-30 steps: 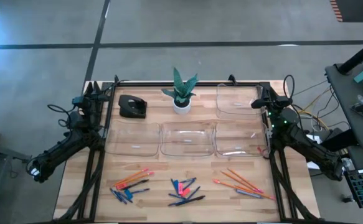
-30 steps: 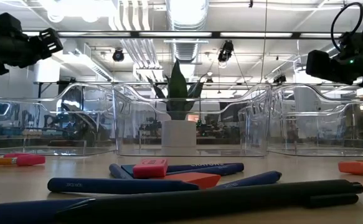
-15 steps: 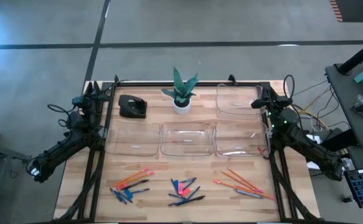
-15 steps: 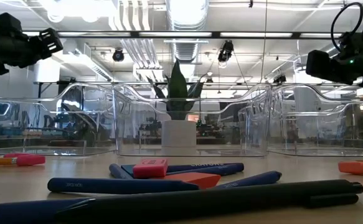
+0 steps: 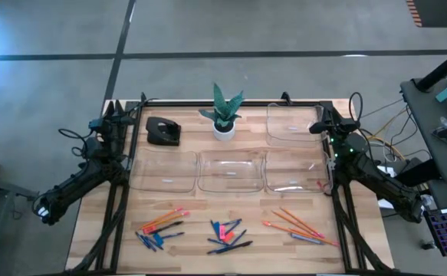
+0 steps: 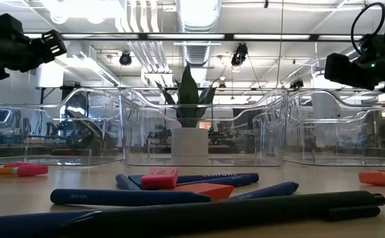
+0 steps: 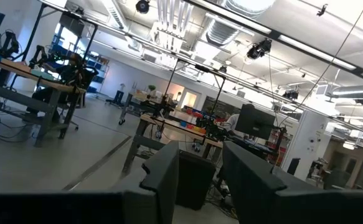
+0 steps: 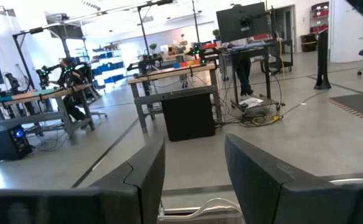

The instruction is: Sort crayons/erasers/pens/pencils in bins

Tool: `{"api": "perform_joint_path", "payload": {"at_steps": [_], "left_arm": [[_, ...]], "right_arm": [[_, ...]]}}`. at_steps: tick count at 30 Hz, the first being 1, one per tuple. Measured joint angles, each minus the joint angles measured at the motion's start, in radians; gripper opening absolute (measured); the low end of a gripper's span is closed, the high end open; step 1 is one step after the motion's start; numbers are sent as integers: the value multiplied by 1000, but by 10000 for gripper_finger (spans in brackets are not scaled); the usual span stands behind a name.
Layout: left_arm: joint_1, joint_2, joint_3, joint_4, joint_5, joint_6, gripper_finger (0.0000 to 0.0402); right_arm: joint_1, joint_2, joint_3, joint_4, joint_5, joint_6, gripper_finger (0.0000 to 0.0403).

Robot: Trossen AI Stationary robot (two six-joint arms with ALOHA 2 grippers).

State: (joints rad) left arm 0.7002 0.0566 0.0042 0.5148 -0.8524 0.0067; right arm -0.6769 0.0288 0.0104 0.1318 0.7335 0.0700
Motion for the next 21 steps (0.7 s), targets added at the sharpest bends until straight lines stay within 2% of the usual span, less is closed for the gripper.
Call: {"api": "perform_joint_path", "payload": {"at_steps": [5, 9, 21], "left_arm": [[0, 0, 0, 1, -7, -1, 111], [0, -2, 0, 1, -92, 0, 111], [-2, 0, 0, 0, -92, 0, 111]], "right_arm": [[0, 0, 0, 0, 0, 0, 157], [0, 0, 0, 0, 0, 0, 157], [0, 0, 0, 0, 0, 0, 157]]}}
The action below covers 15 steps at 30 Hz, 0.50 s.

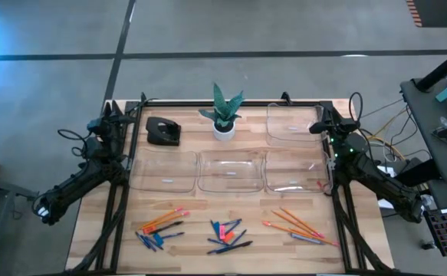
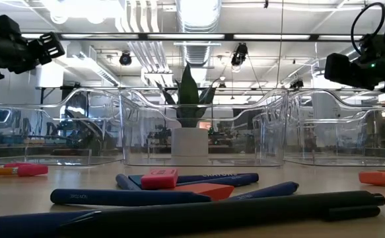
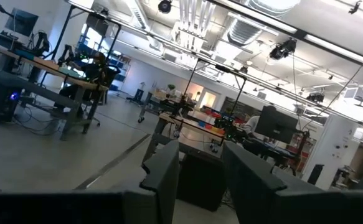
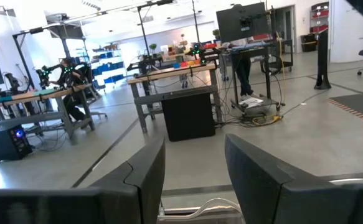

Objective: Sort crayons/erasers/pens/pencils in bins
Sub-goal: Put the orange pencil into the middle left transparent bin

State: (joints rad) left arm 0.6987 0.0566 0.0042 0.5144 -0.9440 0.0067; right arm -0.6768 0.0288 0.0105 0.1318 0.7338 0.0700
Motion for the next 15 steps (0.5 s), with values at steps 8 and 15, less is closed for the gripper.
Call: {"api": "perform_joint_path", "payload": {"at_steps": [8, 15], "left_arm": [[0, 0, 0, 0, 22, 0, 111], [0, 0, 0, 0, 23, 0, 111]], "right_arm": [[0, 0, 0, 0, 0, 0, 157], [0, 0, 0, 0, 0, 0, 157]]}}
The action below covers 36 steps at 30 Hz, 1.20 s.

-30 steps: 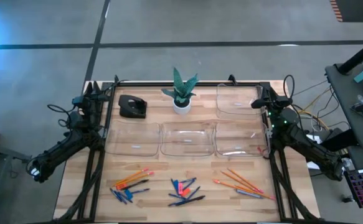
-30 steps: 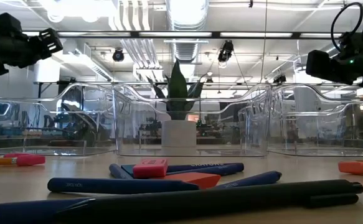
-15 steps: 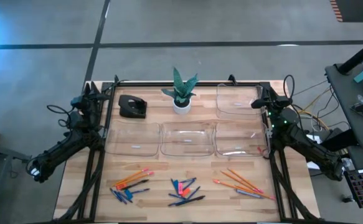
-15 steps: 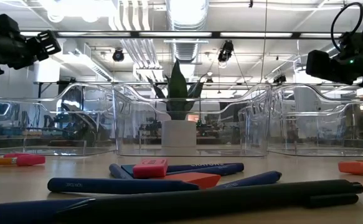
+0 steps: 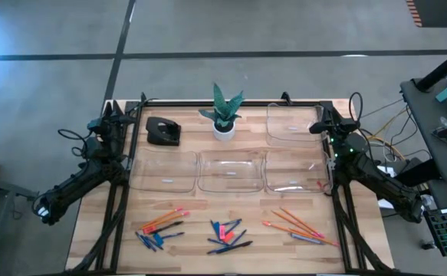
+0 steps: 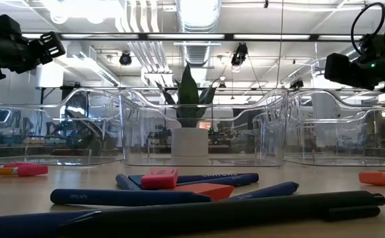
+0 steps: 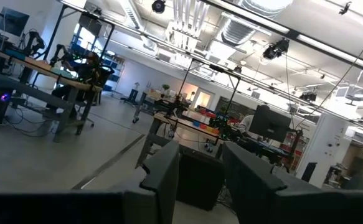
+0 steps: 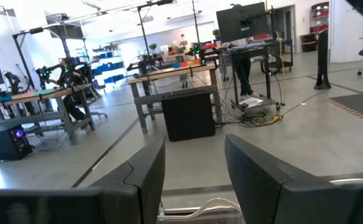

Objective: Sort crayons/erasers/pens/pencils in bins
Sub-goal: Put the orange pencil into the middle left transparent bin

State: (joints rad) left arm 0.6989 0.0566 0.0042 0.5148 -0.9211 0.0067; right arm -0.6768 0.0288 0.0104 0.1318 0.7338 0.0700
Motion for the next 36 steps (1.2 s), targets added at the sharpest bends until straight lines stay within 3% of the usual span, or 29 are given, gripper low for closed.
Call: {"api": "perform_joint_path", "payload": {"at_steps": [5, 21, 23, 29, 36], "left_arm": [[0, 1, 0, 0, 52, -1, 111], [-1, 5, 0, -67, 841, -2, 111], [-1, 9, 0, -74, 861, -33, 111], [-1, 21, 0, -117, 861, -341, 111], [-1, 97, 19, -120, 885, -374, 111]], "right_arm": [[0, 0, 0, 0, 0, 0, 157], [0, 0, 0, 0, 0, 0, 157], [0, 0, 0, 0, 0, 0, 157], [0, 0, 0, 0, 0, 0, 157], [0, 0, 0, 0, 0, 0, 157]]}}
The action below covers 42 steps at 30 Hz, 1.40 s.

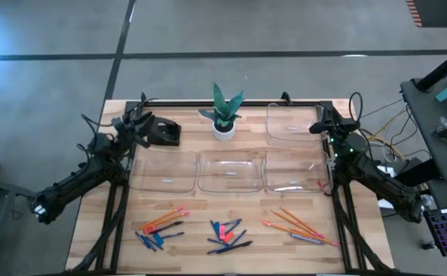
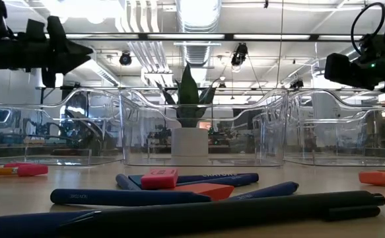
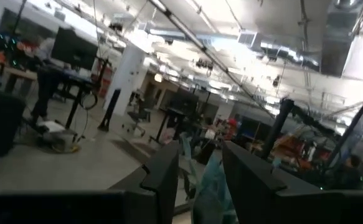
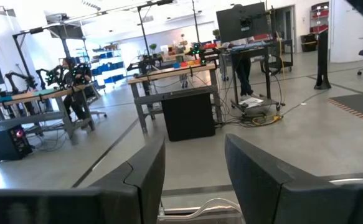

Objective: Sort crayons/erasers/pens/pencils in bins
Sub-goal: Put the orange pencil into the middle left transparent bin

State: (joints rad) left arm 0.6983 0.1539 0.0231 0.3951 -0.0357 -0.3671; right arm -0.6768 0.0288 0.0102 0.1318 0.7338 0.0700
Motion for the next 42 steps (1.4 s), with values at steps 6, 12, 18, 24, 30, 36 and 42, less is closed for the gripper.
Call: {"api": "perform_joint_path", "payload": {"at_steps": [6, 12, 18, 24, 30, 36, 42], "left_arm": [[0, 139, 69, 4, 7, -73, 111], [0, 269, 164, -61, 7, -141, 111], [0, 381, 342, -351, 12, -179, 111], [-17, 505, 545, -724, 40, -188, 111], [-50, 621, 668, -904, 41, -327, 111], [-133, 674, 732, -986, 18, -358, 111], [-257, 705, 780, -1070, -86, -441, 111]], "right_arm": [[0, 0, 0, 0, 0, 0, 157], [0, 0, 0, 0, 0, 0, 157], [0, 0, 0, 0, 0, 0, 157], [0, 0, 0, 0, 0, 0, 157], [0, 0, 0, 0, 0, 0, 157], [0, 0, 0, 0, 0, 0, 157], [0, 0, 0, 0, 0, 0, 157]]}}
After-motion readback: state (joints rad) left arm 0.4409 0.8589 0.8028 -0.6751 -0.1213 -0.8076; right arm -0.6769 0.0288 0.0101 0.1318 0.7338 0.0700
